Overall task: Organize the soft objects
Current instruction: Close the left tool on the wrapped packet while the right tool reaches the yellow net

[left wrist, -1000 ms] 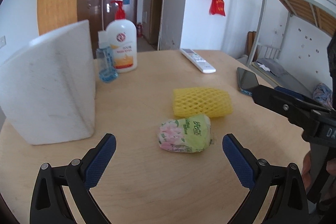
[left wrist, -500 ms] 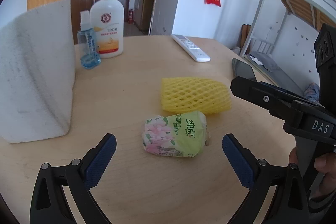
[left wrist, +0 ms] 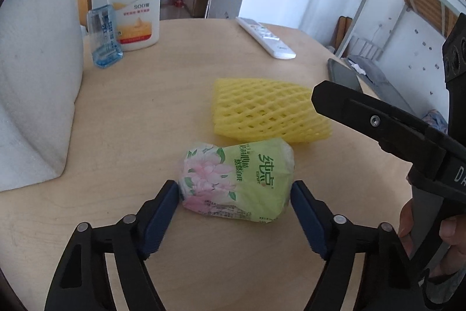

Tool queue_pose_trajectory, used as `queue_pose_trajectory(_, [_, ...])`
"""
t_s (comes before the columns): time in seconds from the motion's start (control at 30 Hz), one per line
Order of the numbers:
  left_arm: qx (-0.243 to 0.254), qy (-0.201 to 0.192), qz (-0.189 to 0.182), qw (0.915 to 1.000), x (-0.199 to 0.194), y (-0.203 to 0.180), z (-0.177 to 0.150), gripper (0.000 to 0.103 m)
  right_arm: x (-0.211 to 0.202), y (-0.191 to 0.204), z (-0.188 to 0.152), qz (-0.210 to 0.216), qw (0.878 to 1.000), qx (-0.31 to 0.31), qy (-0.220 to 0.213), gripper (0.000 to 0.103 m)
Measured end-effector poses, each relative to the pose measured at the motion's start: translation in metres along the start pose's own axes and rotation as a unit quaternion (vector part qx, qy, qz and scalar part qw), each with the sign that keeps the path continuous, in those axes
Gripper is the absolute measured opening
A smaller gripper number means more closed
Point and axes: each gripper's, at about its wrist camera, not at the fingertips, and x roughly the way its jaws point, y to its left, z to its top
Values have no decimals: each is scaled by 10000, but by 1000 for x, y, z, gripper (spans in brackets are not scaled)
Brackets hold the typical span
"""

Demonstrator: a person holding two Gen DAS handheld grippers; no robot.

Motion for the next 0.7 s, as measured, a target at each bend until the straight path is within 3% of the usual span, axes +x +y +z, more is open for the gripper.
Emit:
queue_pose_trajectory(0.47, [34,-190,30,9998,-4,1,0,52,15,-5,0,49,9995,14,323,103])
queue_pose_trajectory(0.57, [42,-255,12,9997,-6,1,0,45,17,-6,0,70,9993,40,352,103])
queue_pose_trajectory(0.7, [101,-374,-6,9993,-10,-1,0,28,18,-4,1,87,9993,-7,373,103])
